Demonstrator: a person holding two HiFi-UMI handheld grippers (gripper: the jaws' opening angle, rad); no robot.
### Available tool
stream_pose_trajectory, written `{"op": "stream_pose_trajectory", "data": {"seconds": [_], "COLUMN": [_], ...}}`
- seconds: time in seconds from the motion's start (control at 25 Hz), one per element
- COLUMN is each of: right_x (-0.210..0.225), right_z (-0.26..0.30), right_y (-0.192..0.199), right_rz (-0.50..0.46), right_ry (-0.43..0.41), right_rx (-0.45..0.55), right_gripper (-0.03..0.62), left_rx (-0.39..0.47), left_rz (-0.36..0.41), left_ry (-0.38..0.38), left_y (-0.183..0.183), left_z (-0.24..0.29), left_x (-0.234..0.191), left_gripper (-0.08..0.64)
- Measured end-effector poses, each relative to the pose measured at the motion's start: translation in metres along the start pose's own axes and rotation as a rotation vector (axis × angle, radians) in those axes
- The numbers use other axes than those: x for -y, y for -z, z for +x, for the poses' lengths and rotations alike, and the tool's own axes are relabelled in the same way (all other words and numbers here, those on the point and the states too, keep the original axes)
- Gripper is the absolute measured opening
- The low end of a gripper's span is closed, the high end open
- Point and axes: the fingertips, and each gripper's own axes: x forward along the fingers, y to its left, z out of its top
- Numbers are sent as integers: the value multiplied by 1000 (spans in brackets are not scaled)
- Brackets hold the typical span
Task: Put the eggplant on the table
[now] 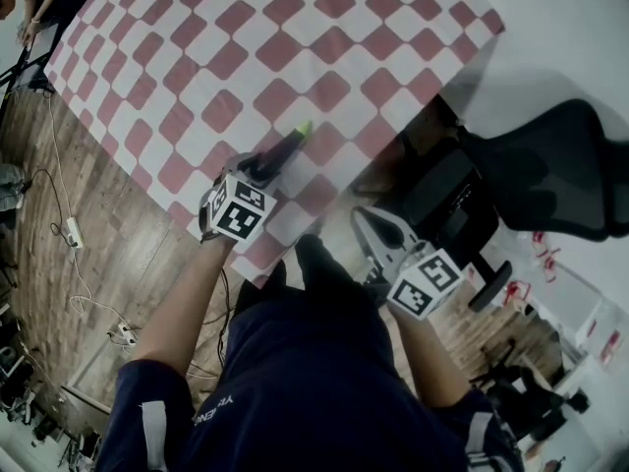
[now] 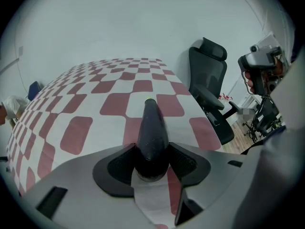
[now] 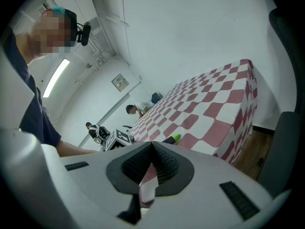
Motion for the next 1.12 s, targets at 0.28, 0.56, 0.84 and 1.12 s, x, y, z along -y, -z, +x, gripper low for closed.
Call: {"op": "stream_pose_trajectory", "data": {"seconds": [0.28,0.56,0.84,1.12], "right_x": [0,-11,-28,-52], "right_z": [-3,-2,-2,-1], "right_y": [-2,-5,-18,-32], "right_rz": [-5,-31,-65,-102], "right_ry": [-3,-12,-1,12], "right_rx": [4,12,58,117], "right_gripper": [15,15,15,15], "left_rx": [-6,60,247,421], "left_rz": [1,-3,-46,-53], "left_ry": [18,-18,7,26], "left_y": [-1,-9,-27,-34], "left_z": [0,-27,-83,-150], "left_x": [4,-2,2,9], "left_gripper": [259,270,268,201]}}
